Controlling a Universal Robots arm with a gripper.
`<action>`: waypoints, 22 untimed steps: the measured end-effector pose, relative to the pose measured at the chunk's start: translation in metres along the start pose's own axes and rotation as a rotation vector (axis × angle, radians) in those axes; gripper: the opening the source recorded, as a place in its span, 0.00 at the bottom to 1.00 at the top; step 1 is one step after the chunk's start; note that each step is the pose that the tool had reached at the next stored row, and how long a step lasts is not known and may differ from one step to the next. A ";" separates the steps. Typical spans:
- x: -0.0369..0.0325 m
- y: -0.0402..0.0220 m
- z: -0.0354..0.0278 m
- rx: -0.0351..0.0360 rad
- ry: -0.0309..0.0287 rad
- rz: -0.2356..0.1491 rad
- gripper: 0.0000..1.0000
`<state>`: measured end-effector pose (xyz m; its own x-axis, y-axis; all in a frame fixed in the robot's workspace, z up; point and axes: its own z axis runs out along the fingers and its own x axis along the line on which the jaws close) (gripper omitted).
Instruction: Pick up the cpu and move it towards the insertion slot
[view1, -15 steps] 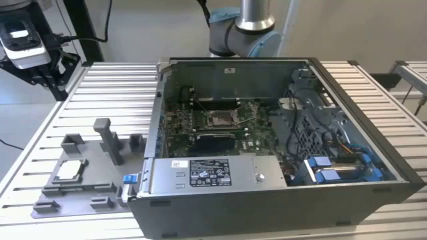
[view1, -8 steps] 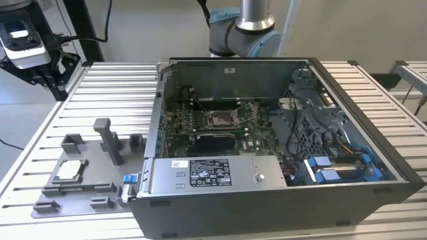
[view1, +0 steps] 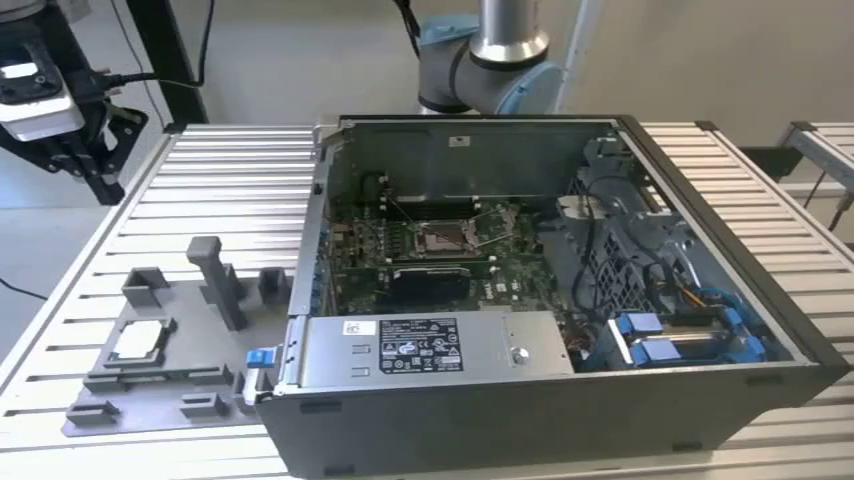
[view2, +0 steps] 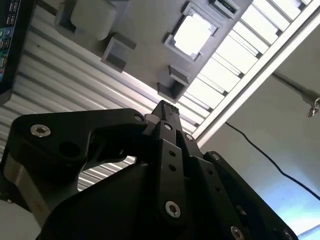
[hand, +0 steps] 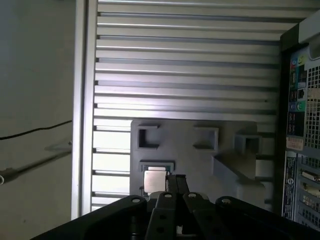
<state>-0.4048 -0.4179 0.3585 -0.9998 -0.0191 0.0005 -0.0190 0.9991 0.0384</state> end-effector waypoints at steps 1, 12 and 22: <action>0.0014 -0.0023 0.0000 -0.0001 0.0000 0.000 0.00; 0.0139 -0.0269 -0.0004 -0.0006 0.0001 0.000 0.00; 0.0139 -0.0269 -0.0004 -0.0005 -0.0001 0.000 0.00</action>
<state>-0.4182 -0.4451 0.3578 -0.9998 -0.0195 0.0004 -0.0195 0.9991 0.0388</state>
